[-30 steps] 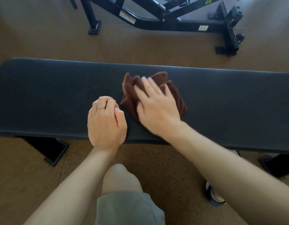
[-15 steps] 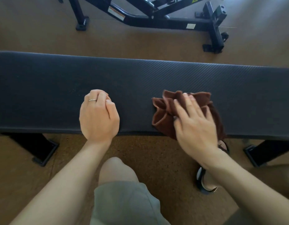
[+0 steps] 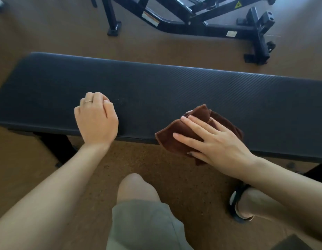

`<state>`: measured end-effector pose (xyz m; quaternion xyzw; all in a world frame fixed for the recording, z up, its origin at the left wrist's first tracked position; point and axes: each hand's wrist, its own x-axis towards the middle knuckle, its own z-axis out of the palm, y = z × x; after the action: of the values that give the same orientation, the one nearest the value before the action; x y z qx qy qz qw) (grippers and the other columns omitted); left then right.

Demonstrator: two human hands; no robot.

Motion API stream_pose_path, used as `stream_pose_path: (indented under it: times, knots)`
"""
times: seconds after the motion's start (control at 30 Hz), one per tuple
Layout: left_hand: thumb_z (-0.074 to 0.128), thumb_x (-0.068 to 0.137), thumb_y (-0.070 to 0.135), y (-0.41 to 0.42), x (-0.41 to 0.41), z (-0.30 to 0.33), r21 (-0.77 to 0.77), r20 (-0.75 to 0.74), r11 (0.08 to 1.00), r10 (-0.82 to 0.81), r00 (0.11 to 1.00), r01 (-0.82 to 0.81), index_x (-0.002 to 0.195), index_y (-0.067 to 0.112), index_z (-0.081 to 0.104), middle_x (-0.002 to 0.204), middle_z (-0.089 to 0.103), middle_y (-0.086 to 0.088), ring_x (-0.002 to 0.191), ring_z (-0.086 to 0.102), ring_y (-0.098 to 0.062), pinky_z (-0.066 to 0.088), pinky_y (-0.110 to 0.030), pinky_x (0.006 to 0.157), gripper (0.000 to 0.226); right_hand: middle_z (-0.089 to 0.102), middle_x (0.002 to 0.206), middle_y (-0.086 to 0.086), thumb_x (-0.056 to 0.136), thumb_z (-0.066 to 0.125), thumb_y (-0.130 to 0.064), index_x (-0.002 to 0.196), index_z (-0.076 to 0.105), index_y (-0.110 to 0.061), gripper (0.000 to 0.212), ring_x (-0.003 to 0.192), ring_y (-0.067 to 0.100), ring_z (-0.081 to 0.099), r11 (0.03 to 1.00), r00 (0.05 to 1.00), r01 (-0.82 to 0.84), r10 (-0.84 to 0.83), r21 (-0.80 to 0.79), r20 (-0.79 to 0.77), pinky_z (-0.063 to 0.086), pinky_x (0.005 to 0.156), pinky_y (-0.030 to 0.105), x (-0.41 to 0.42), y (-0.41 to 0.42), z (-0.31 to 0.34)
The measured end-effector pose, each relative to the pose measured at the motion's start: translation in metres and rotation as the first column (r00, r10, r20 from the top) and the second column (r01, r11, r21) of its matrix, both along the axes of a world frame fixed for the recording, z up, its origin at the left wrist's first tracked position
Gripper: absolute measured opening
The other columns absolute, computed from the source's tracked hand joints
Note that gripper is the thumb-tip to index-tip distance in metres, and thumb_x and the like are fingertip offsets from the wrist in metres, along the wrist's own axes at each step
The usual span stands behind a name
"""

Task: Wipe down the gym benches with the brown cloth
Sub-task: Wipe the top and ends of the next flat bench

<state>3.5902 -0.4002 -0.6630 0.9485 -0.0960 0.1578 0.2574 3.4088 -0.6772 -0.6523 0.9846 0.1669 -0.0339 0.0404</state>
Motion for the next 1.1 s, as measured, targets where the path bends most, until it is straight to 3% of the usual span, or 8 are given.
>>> stream_pose_path:
  times: [0.1, 0.23, 0.37, 0.53, 0.63, 0.97, 1.1]
  knots:
    - [0.033, 0.098, 0.022, 0.002, 0.002, -0.01, 0.097, 0.009, 0.994, 0.044, 0.999, -0.045, 0.089, 0.011, 0.059, 0.098, 0.06, -0.008, 0.088, 0.053, -0.03, 0.041, -0.046, 0.081, 0.03, 0.024, 0.172, 0.007, 0.107, 0.028, -0.043, 0.163, 0.031, -0.03, 0.057, 0.159, 0.03, 0.018, 0.998, 0.998, -0.064, 0.064, 0.006, -0.015, 0.025, 0.126, 0.055, 0.025, 0.016, 0.004]
    - [0.035, 0.096, 0.02, 0.003, 0.002, -0.015, 0.068, 0.022, 0.997, 0.04, 0.999, -0.041, 0.088, 0.013, 0.057, 0.097, 0.06, -0.006, 0.087, 0.053, -0.029, 0.041, -0.045, 0.081, 0.024, 0.022, 0.173, 0.003, 0.111, 0.026, -0.047, 0.163, 0.029, -0.032, 0.055, 0.16, 0.024, 0.017, 0.981, 0.983, -0.181, 0.182, 0.068, -0.012, 0.017, 0.128, 0.05, 0.092, 0.066, 0.004]
    - [0.032, 0.095, 0.021, 0.006, 0.005, -0.014, 0.017, -0.004, 0.999, 0.048, 0.999, -0.048, 0.088, 0.015, 0.055, 0.095, 0.06, -0.006, 0.082, 0.054, -0.028, 0.043, -0.045, 0.077, 0.025, 0.022, 0.172, -0.003, 0.111, 0.029, -0.049, 0.162, 0.031, -0.037, 0.053, 0.16, 0.021, 0.014, 0.98, 0.997, -0.066, 0.073, 0.19, -0.032, 0.013, 0.13, 0.052, 0.133, 0.105, 0.005]
    - [0.034, 0.095, 0.021, 0.008, 0.003, -0.013, 0.047, -0.024, 0.999, 0.026, 0.999, -0.025, 0.089, 0.017, 0.053, 0.093, 0.051, 0.003, 0.083, 0.053, -0.025, 0.044, -0.045, 0.079, 0.02, 0.017, 0.174, -0.002, 0.11, 0.026, -0.05, 0.162, 0.028, -0.038, 0.054, 0.161, 0.021, 0.008, 0.983, 0.999, 0.01, -0.003, 0.181, -0.041, 0.013, 0.13, 0.054, 0.069, 0.065, 0.003]
    - [0.034, 0.095, 0.023, 0.007, 0.001, -0.014, 0.053, -0.021, 0.998, 0.023, 1.0, -0.022, 0.091, 0.017, 0.054, 0.096, 0.055, 0.0, 0.085, 0.053, -0.023, 0.043, -0.043, 0.081, 0.022, 0.016, 0.173, -0.003, 0.109, 0.022, -0.05, 0.163, 0.027, -0.038, 0.055, 0.161, 0.021, 0.008, 0.99, 0.997, 0.031, -0.02, 0.139, -0.077, 0.015, 0.129, 0.054, 0.045, 0.051, 0.005]
    - [0.034, 0.096, 0.023, 0.005, 0.001, -0.016, 0.085, 0.001, 0.996, 0.018, 1.0, -0.018, 0.094, 0.015, 0.053, 0.097, 0.054, -0.002, 0.087, 0.051, -0.024, 0.042, -0.045, 0.083, 0.02, 0.014, 0.174, -0.005, 0.111, 0.024, -0.049, 0.161, 0.029, -0.041, 0.051, 0.161, 0.018, 0.006, 0.964, 0.992, 0.109, -0.088, 0.242, -0.094, 0.004, 0.129, 0.052, 0.169, 0.094, 0.01]
    - [0.034, 0.095, 0.022, 0.006, 0.001, -0.017, 0.096, 0.009, 0.995, 0.014, 1.0, -0.015, 0.093, 0.016, 0.05, 0.098, 0.055, -0.004, 0.087, 0.052, -0.025, 0.043, -0.046, 0.082, 0.017, 0.015, 0.174, -0.002, 0.111, 0.026, -0.047, 0.162, 0.029, -0.037, 0.052, 0.161, 0.021, 0.007, 0.965, 0.994, 0.107, -0.102, 0.239, -0.034, 0.001, 0.128, 0.051, 0.158, 0.099, 0.005]
